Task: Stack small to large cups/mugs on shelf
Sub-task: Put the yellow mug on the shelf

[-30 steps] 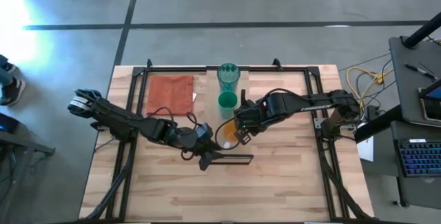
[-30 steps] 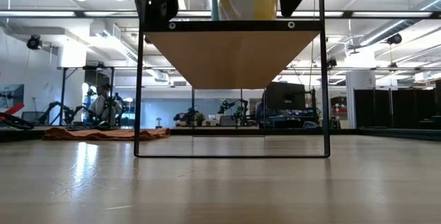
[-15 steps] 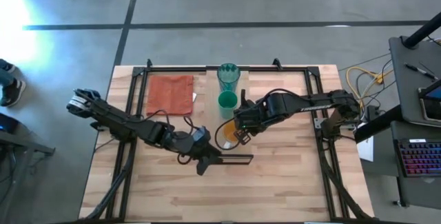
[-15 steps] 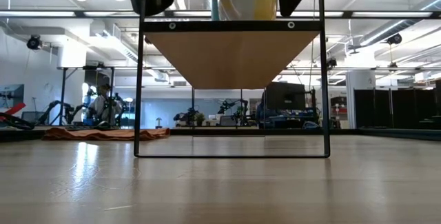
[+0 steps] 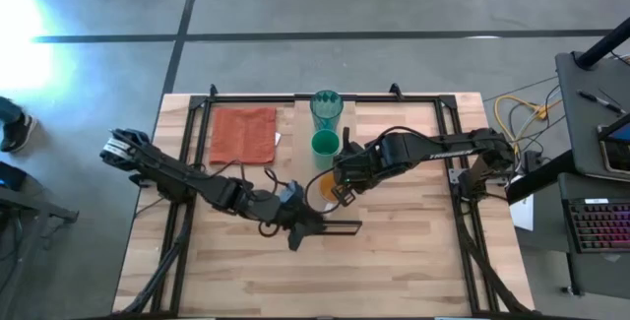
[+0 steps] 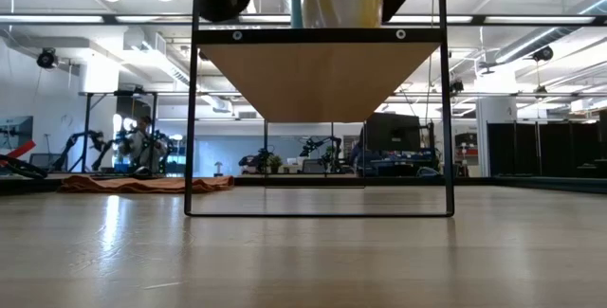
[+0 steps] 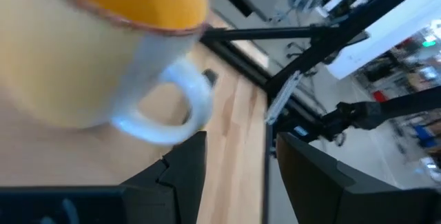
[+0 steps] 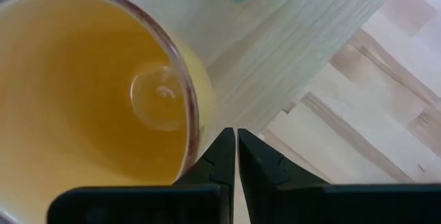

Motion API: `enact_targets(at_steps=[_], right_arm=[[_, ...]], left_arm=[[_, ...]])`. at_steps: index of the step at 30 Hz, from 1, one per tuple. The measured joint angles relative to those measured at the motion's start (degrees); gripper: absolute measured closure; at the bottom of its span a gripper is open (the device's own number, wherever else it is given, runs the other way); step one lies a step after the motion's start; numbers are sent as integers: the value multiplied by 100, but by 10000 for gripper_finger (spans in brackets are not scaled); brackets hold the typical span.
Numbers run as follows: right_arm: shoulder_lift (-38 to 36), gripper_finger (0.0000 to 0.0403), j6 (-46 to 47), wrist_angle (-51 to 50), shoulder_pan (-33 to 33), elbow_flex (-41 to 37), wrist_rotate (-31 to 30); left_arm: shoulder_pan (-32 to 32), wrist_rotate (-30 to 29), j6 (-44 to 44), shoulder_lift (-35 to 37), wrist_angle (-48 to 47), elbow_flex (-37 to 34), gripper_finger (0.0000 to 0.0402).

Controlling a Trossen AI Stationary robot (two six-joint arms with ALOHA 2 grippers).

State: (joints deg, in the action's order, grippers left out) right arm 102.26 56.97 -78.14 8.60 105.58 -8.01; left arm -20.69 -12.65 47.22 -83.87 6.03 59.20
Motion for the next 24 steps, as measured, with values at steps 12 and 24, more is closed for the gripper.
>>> enact_targets(at_steps=[12,24], right_arm=[[0,392,25,23,47,0,45],[2,392,224,120,208,0,113]], left_arm=[[-61,-397,-5,16,-825,70,241],[62,-1249,-433,528,-1598,45,287]])
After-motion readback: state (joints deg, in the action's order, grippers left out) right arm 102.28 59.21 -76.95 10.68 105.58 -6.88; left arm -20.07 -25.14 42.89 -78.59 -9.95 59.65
